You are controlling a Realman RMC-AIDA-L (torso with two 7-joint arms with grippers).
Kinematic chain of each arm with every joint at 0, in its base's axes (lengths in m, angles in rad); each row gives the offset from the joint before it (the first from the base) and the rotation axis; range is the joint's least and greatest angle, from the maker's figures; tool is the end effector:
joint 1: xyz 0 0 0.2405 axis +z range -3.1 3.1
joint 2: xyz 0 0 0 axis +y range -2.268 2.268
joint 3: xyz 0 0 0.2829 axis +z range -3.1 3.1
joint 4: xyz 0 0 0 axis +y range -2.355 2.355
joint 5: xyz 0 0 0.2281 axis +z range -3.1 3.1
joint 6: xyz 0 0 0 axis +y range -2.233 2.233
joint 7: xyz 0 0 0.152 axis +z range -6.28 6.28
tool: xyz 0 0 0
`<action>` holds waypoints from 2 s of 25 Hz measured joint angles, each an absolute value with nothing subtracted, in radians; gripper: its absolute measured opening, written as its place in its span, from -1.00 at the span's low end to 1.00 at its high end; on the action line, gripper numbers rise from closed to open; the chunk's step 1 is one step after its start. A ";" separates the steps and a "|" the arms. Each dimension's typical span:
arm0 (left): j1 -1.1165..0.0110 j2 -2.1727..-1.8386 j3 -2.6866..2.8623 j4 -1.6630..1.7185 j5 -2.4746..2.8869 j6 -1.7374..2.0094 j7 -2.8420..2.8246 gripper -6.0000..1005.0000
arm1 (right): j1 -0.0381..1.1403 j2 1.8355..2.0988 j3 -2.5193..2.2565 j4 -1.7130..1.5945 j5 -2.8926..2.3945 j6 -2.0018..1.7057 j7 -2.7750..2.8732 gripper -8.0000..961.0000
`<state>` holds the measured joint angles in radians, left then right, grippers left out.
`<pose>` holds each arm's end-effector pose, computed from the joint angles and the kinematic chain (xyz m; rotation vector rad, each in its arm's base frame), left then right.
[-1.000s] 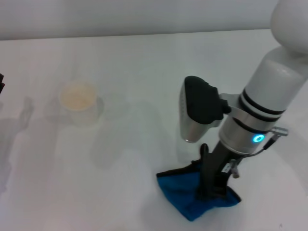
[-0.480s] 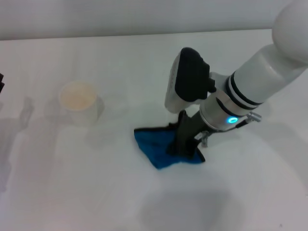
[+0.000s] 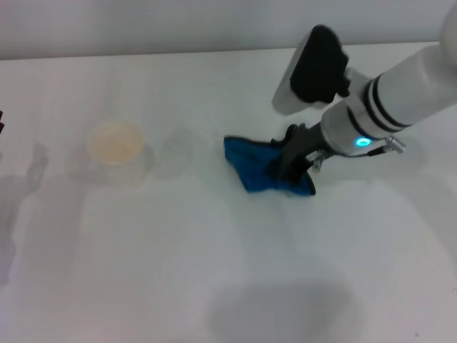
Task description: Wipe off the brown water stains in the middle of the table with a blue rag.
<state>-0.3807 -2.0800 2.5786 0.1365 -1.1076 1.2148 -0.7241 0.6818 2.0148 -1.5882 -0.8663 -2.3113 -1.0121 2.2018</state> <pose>-0.3799 0.3264 -0.0443 -1.4409 -1.0506 -1.0810 0.2406 0.4235 -0.0841 -2.6894 0.5862 -0.3676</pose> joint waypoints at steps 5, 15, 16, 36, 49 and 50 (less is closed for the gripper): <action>-0.380 -2.080 2.579 0.136 -1.108 1.215 -0.724 0.78 | 0.673 2.017 -1.578 -0.824 -2.313 -0.892 2.203 -0.76; -0.381 -2.080 2.579 0.138 -1.107 1.215 -0.724 0.78 | 0.659 1.989 -1.426 -0.830 -2.313 -0.993 2.195 -0.71; -0.380 -2.080 2.579 0.138 -1.107 1.215 -0.724 0.78 | 0.654 1.980 -1.415 -0.843 -2.313 -1.024 2.194 -0.70; -0.374 -2.080 2.579 0.147 -1.123 1.216 -0.724 0.78 | 0.588 1.946 -1.371 -1.013 -2.467 -1.353 2.166 -0.59; -0.370 -2.080 2.579 0.149 -1.140 1.216 -0.724 0.78 | 0.564 2.008 -1.375 -1.092 -2.491 -1.431 2.129 -0.52; -0.371 -2.080 2.579 0.149 -1.142 1.215 -0.724 0.78 | 0.562 2.008 -1.373 -1.092 -2.491 -1.427 2.128 -0.52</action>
